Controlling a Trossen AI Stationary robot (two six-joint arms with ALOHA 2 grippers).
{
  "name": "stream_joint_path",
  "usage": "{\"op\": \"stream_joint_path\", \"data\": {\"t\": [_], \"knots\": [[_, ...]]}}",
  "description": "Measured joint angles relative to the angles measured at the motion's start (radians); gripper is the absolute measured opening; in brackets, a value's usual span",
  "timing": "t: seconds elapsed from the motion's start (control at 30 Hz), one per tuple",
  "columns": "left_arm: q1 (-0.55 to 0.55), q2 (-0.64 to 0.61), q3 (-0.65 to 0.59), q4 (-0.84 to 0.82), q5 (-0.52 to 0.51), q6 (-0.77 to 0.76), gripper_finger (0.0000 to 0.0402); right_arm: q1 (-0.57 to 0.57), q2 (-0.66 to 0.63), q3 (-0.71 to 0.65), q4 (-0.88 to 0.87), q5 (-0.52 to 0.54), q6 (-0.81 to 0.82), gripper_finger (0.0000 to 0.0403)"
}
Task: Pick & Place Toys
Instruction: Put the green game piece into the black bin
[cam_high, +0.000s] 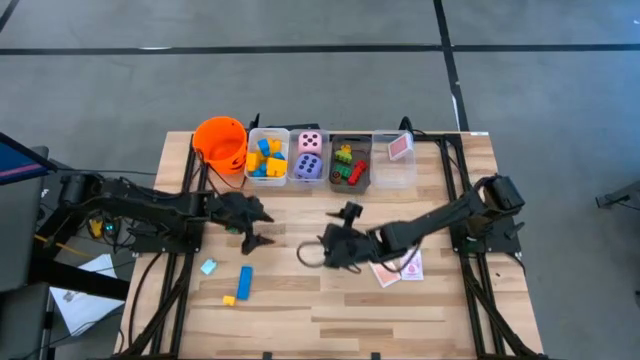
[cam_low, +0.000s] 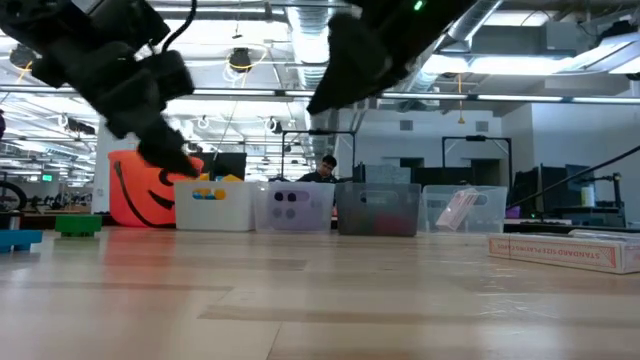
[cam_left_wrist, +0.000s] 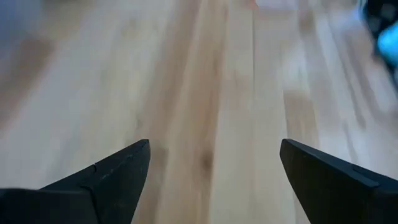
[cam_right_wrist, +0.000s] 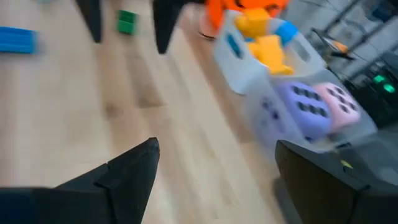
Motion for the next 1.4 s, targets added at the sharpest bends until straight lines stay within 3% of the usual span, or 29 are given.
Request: {"op": "stream_joint_path", "data": {"t": [0.1,0.3,0.4,0.8,1.23,1.4], "knots": [[-0.052,0.0,0.012,-0.152,-0.041,-0.031,0.035,0.043,0.0,0.0,0.019,0.0,0.005,0.0316],[-0.103,0.0,0.118,-0.642,-0.174,-0.197,0.035,0.066,0.001,0.0,0.074,0.001,-0.027,0.0316],[-0.106,0.0,0.162,-0.777,-0.259,-0.265,0.035,0.052,0.001,0.0,0.095,0.001,-0.049,0.0316],[-0.053,0.017,0.182,-0.915,-0.325,-0.579,0.035,0.033,0.002,0.0,0.086,-0.016,0.008,0.0316],[0.024,0.143,0.182,-0.84,-0.247,-0.579,0.035,0.033,0.002,0.0,0.078,-0.02,0.027,0.0316],[0.024,0.219,0.181,-0.837,-0.211,-0.583,0.0328,0.033,0.002,0.0,0.075,-0.02,0.027,0.0316]]}}
